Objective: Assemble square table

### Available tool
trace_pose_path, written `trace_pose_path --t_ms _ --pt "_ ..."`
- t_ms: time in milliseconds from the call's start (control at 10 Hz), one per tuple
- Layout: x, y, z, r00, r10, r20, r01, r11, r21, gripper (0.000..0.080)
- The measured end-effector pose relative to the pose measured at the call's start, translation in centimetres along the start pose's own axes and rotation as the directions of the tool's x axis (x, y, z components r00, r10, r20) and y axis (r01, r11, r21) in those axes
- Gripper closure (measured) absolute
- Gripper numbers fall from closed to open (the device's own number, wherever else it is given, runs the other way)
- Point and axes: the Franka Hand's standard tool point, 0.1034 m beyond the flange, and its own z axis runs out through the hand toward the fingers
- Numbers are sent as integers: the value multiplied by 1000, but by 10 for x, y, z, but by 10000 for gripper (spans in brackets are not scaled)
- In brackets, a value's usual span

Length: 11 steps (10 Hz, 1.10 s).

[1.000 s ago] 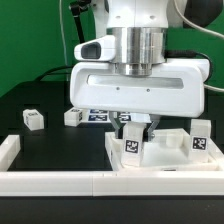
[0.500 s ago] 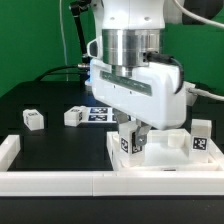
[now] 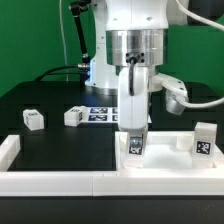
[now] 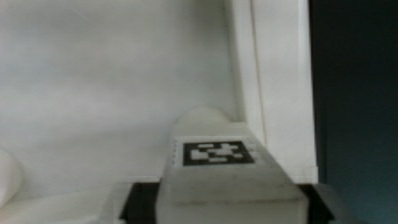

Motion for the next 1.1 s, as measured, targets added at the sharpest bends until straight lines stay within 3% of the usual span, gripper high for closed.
trace_pose_path --t_ms 100,200,300,400,800,900,1000,1100 --pt "0 0 1 997 -77 -8 77 997 -1 510" --pt "1 0 1 962 -271 -25 271 962 -9 307" --pt "0 0 0 908 -418 -38 418 908 -18 307" --pt "1 -1 1 858 -512 -41 511 859 -24 186" --pt "2 -1 1 673 -738 -37 737 674 -40 151" --pt "1 -4 -1 503 -863 -49 861 505 -53 150" --pt "-3 -8 -2 350 -934 -75 934 354 -51 150" --pt "-1 -8 -1 350 -933 -84 934 355 -49 150"
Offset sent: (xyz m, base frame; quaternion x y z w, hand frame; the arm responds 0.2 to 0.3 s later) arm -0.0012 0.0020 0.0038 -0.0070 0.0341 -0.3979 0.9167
